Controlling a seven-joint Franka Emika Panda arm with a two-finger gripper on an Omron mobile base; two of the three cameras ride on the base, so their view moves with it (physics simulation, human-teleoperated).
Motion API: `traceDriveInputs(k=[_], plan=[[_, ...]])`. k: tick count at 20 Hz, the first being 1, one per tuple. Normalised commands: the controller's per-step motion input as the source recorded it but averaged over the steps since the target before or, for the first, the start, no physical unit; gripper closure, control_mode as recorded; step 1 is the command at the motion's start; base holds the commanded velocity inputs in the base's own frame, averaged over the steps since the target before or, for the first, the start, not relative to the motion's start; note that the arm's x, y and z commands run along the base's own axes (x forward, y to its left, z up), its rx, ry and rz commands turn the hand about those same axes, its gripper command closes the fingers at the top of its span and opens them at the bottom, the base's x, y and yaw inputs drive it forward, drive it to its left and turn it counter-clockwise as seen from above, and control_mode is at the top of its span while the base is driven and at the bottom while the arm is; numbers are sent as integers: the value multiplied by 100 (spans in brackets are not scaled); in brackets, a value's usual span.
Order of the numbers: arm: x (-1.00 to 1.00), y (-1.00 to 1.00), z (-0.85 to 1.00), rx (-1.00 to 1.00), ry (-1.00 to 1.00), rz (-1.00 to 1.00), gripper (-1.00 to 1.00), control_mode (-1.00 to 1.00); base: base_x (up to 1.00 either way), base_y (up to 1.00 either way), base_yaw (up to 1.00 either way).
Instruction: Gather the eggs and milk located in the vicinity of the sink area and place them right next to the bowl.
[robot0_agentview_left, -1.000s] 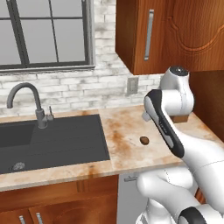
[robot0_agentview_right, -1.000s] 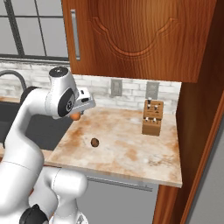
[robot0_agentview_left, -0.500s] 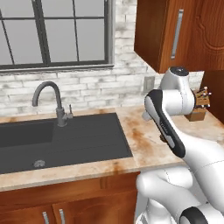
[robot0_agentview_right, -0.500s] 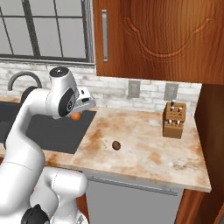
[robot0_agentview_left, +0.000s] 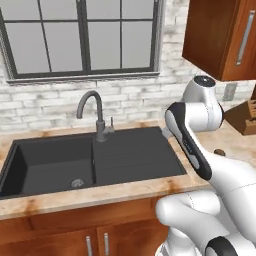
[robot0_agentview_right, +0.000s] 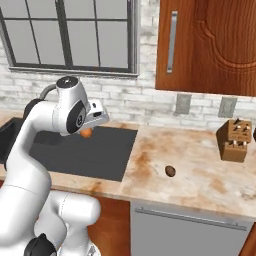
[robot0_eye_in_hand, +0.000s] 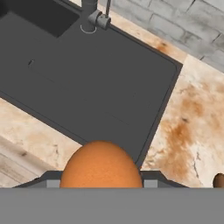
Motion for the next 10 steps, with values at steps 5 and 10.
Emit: traceDriveInputs(k=[5, 10], plan=[[0, 0, 0, 0, 0, 0, 100, 100, 0, 67, -4], [0, 0, 0, 0, 0, 0, 100, 100, 0, 64, -4]])
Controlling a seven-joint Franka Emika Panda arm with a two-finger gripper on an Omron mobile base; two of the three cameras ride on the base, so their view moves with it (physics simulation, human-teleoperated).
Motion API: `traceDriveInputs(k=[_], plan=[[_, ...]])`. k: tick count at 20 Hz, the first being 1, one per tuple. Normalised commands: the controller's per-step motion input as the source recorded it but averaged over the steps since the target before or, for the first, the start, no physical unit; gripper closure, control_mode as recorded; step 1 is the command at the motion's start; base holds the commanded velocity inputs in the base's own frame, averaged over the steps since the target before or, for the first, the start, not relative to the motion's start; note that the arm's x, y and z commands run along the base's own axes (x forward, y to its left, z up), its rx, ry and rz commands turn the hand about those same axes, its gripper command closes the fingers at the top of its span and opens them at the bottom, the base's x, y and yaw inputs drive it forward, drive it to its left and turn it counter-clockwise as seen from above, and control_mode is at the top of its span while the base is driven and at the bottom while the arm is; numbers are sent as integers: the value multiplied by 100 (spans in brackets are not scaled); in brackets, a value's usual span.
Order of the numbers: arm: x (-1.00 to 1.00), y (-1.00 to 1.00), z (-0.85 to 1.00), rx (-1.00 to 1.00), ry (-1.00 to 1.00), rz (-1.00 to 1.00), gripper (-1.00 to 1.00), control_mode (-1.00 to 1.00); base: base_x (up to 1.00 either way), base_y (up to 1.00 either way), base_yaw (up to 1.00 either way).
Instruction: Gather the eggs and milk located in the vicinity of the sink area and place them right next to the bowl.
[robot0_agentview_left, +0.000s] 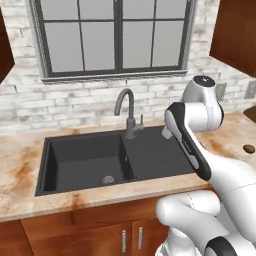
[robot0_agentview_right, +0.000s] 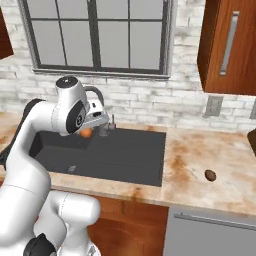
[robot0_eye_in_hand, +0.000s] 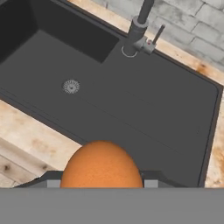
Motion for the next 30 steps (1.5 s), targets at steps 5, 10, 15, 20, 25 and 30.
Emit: traceDriveInputs(k=[5, 10, 15, 20, 25, 30], plan=[[0, 0, 0, 0, 0, 0, 100, 100, 0, 57, -3], [0, 0, 0, 0, 0, 0, 100, 100, 0, 58, -2], [0, 0, 0, 0, 0, 0, 100, 100, 0, 60, -1], [0, 0, 0, 0, 0, 0, 100, 100, 0, 63, 0], [0, 0, 0, 0, 0, 0, 100, 100, 0, 64, 0], [0, 0, 0, 0, 0, 0, 100, 100, 0, 63, 0]])
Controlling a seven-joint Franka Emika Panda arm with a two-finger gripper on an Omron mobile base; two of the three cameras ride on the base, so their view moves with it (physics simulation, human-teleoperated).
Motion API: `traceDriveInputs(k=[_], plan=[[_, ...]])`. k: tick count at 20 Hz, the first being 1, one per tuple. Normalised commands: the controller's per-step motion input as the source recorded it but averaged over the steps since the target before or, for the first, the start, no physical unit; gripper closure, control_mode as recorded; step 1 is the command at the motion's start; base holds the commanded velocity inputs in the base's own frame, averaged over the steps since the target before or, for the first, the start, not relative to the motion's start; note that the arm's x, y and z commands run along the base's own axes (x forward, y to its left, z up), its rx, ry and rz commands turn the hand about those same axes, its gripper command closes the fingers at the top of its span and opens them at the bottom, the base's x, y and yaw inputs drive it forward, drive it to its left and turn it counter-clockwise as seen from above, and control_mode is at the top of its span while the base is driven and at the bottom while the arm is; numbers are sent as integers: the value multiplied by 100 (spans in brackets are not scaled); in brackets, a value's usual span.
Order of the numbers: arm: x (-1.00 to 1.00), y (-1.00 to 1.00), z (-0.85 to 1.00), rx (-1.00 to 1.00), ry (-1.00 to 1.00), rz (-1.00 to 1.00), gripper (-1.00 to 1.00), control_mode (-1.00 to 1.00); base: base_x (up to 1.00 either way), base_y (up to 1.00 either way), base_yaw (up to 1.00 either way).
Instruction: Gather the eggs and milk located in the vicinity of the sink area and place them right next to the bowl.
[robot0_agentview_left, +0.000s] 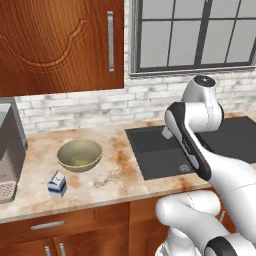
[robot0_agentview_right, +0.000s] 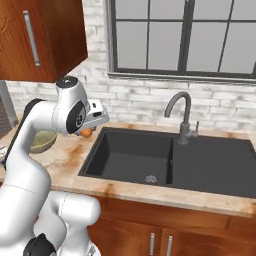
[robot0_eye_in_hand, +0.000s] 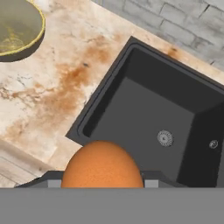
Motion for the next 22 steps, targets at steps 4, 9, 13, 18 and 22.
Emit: traceDriveInputs(k=[4, 9, 13, 18, 22], plan=[[0, 0, 0, 0, 0, 0, 100, 100, 0, 62, 0], [0, 0, 0, 0, 0, 0, 100, 100, 0, 59, 0], [0, 0, 0, 0, 0, 0, 100, 100, 0, 58, 0], [0, 0, 0, 0, 0, 0, 100, 100, 0, 47, 0], [0, 14, -3, -4, 1, 0, 100, -100, 0, 9, 0]])
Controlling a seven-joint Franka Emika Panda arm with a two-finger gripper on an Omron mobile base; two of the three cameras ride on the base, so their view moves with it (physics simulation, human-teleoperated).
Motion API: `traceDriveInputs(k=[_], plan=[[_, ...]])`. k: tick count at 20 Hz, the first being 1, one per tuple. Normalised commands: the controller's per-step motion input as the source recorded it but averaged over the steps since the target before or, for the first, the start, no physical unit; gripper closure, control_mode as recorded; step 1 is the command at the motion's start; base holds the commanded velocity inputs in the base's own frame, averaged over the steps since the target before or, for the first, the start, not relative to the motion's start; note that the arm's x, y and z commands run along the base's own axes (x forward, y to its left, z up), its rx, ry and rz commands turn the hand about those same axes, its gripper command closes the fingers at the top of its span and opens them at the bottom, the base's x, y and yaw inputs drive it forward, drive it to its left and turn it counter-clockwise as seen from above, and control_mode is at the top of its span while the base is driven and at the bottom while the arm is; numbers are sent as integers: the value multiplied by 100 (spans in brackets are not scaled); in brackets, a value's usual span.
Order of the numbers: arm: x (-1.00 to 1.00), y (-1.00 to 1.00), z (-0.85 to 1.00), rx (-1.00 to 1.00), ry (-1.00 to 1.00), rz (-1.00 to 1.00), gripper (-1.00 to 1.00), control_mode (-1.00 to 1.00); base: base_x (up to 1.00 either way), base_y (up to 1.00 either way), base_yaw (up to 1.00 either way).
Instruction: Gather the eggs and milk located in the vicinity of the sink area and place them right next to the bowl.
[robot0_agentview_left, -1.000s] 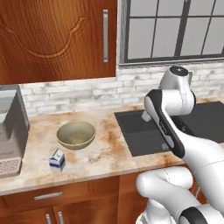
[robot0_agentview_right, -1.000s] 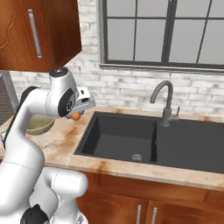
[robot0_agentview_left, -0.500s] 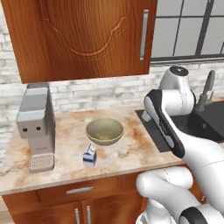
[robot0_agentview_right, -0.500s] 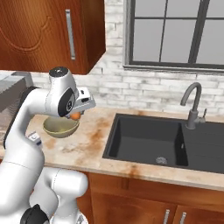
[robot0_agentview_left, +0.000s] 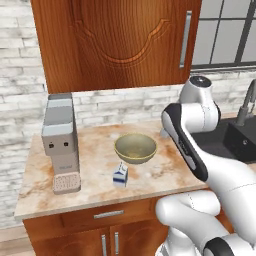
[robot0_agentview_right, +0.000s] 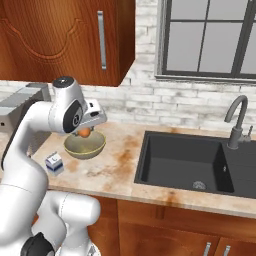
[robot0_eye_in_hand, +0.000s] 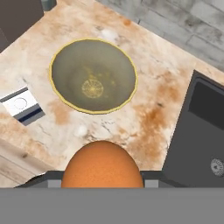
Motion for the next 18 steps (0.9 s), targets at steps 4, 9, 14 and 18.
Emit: traceDriveInputs(k=[4, 9, 14, 18], plan=[[0, 0, -12, 0, 0, 5, 100, -100, 0, 0, 0], [0, -10, -14, 0, 0, 18, 100, -100, 0, 0, 0], [0, -29, -17, 0, 0, 24, 100, -100, 0, 0, 0], [4, -23, -25, 0, 1, 25, 100, -100, 0, 0, 0]])
